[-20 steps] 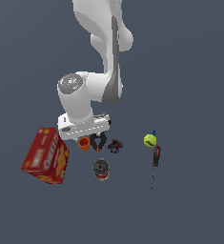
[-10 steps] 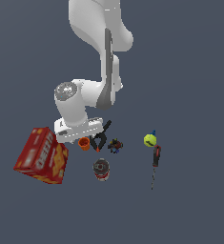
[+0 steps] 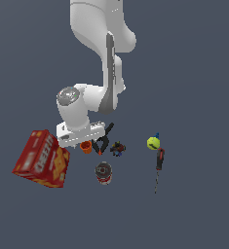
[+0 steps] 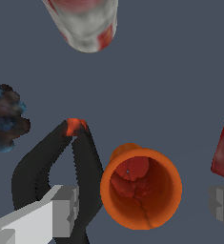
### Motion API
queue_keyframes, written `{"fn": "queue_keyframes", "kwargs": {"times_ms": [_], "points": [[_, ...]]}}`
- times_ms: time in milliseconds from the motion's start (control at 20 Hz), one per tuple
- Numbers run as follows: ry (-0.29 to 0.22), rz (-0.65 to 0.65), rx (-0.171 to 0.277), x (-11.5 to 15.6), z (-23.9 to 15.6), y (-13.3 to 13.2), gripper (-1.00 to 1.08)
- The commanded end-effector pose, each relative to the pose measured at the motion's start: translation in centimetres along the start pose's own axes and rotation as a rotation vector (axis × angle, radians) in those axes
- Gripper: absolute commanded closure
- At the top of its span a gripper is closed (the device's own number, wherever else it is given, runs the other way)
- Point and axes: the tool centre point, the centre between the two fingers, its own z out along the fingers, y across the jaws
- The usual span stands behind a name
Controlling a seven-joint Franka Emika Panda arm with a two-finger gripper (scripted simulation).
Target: Pick up a designated object from a clutter of objects.
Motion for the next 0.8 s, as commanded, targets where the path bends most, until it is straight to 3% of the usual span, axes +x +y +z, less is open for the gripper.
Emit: {"fn": "queue_keyframes", "kwargs": {"times_ms": [0, 500, 550, 750], "points": [[-0.001, -0.001, 0.0, -0.1, 1.1, 0.0, -0.92], [0.0, -0.003, 0.0, -0.1, 4.0, 0.0, -0.92], [0.0, -0.003, 0.0, -0.1, 4.0, 0.0, 1.08], [0.0, -0.003, 0.0, -0.1, 4.0, 0.0, 1.08]]}}
